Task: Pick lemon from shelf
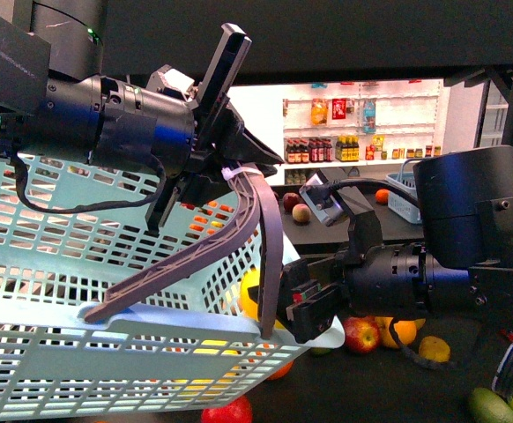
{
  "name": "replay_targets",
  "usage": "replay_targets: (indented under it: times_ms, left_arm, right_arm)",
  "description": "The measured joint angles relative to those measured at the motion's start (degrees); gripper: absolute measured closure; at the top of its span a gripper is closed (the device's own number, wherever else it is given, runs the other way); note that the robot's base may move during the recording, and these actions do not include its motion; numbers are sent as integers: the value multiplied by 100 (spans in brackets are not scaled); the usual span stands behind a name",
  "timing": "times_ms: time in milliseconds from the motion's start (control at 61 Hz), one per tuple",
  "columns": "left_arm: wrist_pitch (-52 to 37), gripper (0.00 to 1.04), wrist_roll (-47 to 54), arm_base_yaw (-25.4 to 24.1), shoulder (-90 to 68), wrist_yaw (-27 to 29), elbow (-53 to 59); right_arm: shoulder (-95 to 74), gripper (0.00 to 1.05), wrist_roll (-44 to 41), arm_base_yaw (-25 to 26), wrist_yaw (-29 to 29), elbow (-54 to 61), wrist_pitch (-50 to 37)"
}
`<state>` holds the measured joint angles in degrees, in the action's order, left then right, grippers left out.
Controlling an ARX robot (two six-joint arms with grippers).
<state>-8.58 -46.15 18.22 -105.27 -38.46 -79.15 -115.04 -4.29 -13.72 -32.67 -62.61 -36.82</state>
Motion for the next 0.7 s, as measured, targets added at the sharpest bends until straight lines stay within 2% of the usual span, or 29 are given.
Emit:
replay_targets:
  times_ms: [82,230,361,525,705]
  left_arm:
    - [0,97,-7,0,0,7,0]
    - [0,97,-4,0,0,4,0]
    - [0,97,-9,0,0,4,0]
    - [0,97,-7,0,0,7,0]
    - [0,97,-13,0,0,7,0]
  right_arm:
    - [7,1,13,70,212,-57,-4]
    - [166,2,44,295,817,-140,-9]
    - [599,2,-76,581,1718,-7,-308]
    - [1773,2,-212,1040,2745,922,-636]
    - [3418,2,-94,1384,3421,2363,-632]
